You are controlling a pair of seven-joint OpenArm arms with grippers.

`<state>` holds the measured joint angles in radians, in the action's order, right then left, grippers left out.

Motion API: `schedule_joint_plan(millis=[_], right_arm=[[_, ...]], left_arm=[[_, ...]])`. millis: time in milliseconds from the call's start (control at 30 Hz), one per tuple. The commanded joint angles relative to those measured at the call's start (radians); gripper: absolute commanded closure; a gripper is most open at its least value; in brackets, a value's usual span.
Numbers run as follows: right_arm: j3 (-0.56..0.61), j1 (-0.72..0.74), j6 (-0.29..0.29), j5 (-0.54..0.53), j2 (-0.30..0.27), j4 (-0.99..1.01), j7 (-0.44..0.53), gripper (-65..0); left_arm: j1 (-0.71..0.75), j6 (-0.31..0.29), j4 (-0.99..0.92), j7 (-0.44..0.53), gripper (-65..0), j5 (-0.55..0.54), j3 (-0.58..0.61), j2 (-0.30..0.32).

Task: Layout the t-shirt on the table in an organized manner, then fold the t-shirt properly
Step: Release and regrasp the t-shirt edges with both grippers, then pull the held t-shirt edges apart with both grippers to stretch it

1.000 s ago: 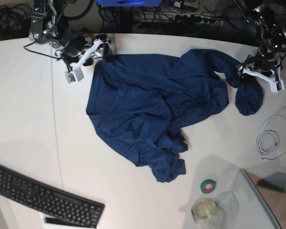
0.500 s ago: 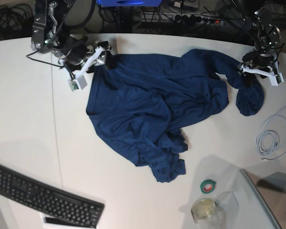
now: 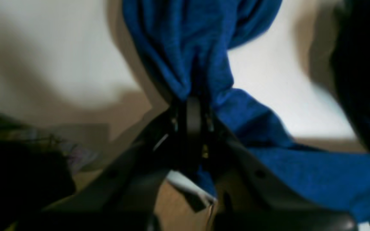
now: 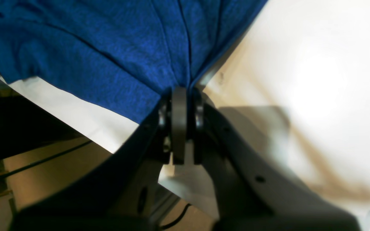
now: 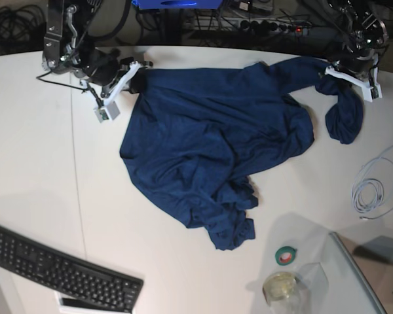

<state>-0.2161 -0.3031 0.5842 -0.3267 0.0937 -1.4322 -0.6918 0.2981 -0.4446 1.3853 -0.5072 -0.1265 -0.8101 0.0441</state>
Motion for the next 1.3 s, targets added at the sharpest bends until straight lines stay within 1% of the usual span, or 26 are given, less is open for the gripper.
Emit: schedule_joint_plan(millis=[0, 67, 267, 400, 433, 533, 567, 600, 633, 667, 733, 767, 833, 900, 967, 1033, 1100, 1167, 1267], right_arm=[[-0.004, 0.005, 0.009, -0.015, -0.004, -0.026, 0.013, -0.2], [-0.004, 0.000, 0.009, -0.015, -0.001, -0.054, 0.011, -0.3], [0.004, -0.001, 0.007, -0.015, 0.004, -0.091, 0.007, -0.5], [-0.003, -0.001, 0.007, -0.015, 0.004, -0.091, 0.007, -0.5], [-0.003, -0.001, 0.007, -0.015, 0.004, -0.091, 0.007, -0.5], [-0.003, -0.001, 0.007, -0.015, 0.004, -0.091, 0.007, -0.5], [-0.003, -0.001, 0.007, -0.015, 0.004, -0.091, 0.007, -0.5], [-0.003, -0.001, 0.007, -0.015, 0.004, -0.091, 0.007, -0.5], [-0.003, -0.001, 0.007, -0.015, 0.004, -0.091, 0.007, -0.5], [-0.003, -0.001, 0.007, -0.015, 0.004, -0.091, 0.007, -0.5], [-0.003, -0.001, 0.007, -0.015, 0.004, -0.091, 0.007, -0.5], [-0.003, -0.001, 0.007, -0.015, 0.004, -0.091, 0.007, -0.5], [-0.003, -0.001, 0.007, -0.015, 0.001, -0.091, 0.007, -0.5], [-0.003, -0.001, 0.007, -0.015, 0.001, -0.091, 0.007, -0.5], [0.001, -0.001, 0.007, -0.015, 0.001, -0.091, 0.007, -0.5], [0.002, -0.001, 0.007, -0.015, 0.001, -0.091, 0.007, -0.5], [0.001, -0.001, 0.007, -0.015, 0.001, -0.091, 0.007, -0.5], [-0.001, -0.001, 0.007, -0.015, -0.001, -0.091, 0.007, -0.5], [-0.003, -0.001, 0.007, -0.015, -0.005, -0.091, 0.007, -0.5]], left_arm=[[0.008, 0.000, 0.052, 0.011, 0.0, -0.014, -0.002, 0.004], [0.022, 0.000, 0.065, 0.005, 0.0, -0.014, -0.002, -0.010], [0.017, -0.001, 0.062, 0.000, 0.0, -0.014, -0.002, -0.011], [0.056, 0.002, 0.131, -0.003, 0.0, -0.006, -0.013, -0.013], [0.071, 0.002, 0.147, -0.003, -4.6, -0.006, -0.015, -0.013], [0.109, 0.002, 0.190, -0.003, -29.0, -0.006, -0.015, -0.013], [0.122, 0.002, 0.210, -0.003, -35.4, -0.012, -0.015, -0.013], [0.135, 0.002, 0.233, -0.003, -40.5, -0.015, -0.015, -0.014], [0.148, 0.002, 0.265, -0.003, -43.3, -0.015, -0.016, -0.016], [0.157, 0.002, 0.294, -0.003, -43.9, -0.015, -0.016, -0.016], [0.171, 0.002, 0.358, -0.003, -43.9, -0.019, -0.033, -0.025], [0.166, 0.002, 0.389, -0.005, -43.9, -0.022, -0.047, -0.048], [0.145, 0.002, 0.431, -0.028, -43.9, -0.038, -0.058, -0.068], [0.099, 0.002, 0.429, -0.080, -42.1, -0.052, -0.019, -0.068], [0.039, 0.002, 0.389, -0.113, -36.2, -0.042, 0.033, -0.066], [-0.021, 0.002, 0.319, -0.120, -27.5, -0.040, 0.088, -0.066], [-0.073, 0.002, 0.239, -0.118, -21.1, -0.040, 0.145, -0.065], [-0.113, 0.002, 0.168, -0.118, -17.4, -0.028, 0.182, -0.063], [-0.149, 0.002, 0.105, -0.117, -17.3, 0.047, 0.200, -0.069]])
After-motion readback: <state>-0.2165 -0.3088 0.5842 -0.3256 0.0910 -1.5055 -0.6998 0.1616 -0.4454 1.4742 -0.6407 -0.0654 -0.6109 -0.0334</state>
